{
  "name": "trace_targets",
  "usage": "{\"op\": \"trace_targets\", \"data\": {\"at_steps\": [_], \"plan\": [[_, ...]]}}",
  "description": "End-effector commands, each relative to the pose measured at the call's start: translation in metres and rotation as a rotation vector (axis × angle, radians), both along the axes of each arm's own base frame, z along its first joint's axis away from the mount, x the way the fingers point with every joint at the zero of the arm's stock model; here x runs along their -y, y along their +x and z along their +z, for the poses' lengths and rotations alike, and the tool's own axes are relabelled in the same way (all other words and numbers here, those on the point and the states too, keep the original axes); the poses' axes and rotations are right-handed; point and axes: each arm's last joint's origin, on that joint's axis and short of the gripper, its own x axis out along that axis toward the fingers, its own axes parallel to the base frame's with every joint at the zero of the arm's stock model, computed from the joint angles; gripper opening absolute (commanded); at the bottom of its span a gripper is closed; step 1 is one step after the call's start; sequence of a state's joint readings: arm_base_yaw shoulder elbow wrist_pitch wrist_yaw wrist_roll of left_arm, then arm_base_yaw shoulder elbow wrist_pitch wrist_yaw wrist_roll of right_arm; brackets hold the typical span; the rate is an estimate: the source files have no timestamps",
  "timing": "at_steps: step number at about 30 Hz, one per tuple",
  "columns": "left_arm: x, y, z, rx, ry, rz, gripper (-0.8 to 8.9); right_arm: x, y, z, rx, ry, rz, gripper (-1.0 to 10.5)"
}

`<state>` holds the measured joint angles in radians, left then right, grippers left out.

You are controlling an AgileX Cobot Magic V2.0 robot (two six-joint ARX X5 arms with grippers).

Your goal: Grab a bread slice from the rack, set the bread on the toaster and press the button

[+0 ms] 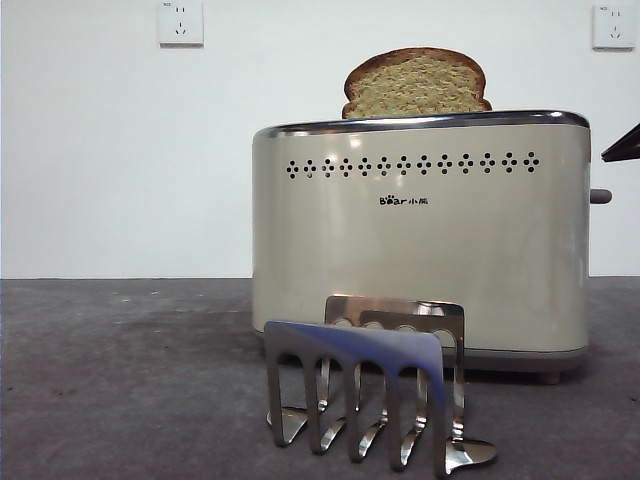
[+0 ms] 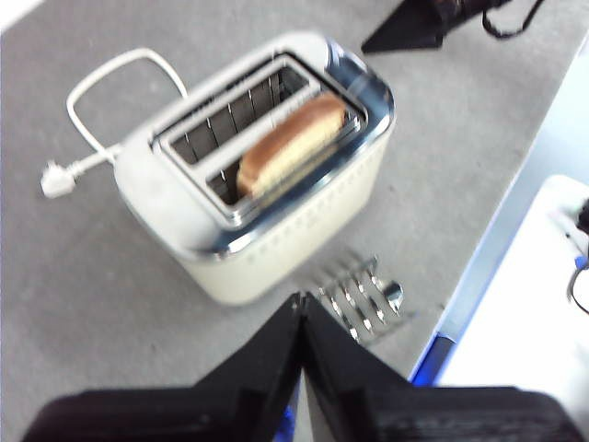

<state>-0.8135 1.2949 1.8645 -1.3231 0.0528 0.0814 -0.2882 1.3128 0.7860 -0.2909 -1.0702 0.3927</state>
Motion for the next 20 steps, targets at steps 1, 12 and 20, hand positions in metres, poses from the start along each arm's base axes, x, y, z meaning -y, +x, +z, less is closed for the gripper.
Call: {"op": "trace_targets", "data": {"at_steps": [1, 12, 20], "plan": [[-0.004, -0.003, -0.002, -0.017, -0.014, 0.019, -0.08, 0.001, 0.005, -0.001, 0.012, -0.009, 0.010, -0.1], [-0.011, -0.009, 0.000, -0.009, -0.029, 0.024, -0.08, 0.000, 0.015, -0.013, -0.038, 0.004, 0.023, -0.1], [-0.010, -0.009, 0.000, -0.009, -0.029, 0.024, -0.08, -0.007, 0.024, -0.031, -0.115, -0.017, 0.031, -0.1]]}}
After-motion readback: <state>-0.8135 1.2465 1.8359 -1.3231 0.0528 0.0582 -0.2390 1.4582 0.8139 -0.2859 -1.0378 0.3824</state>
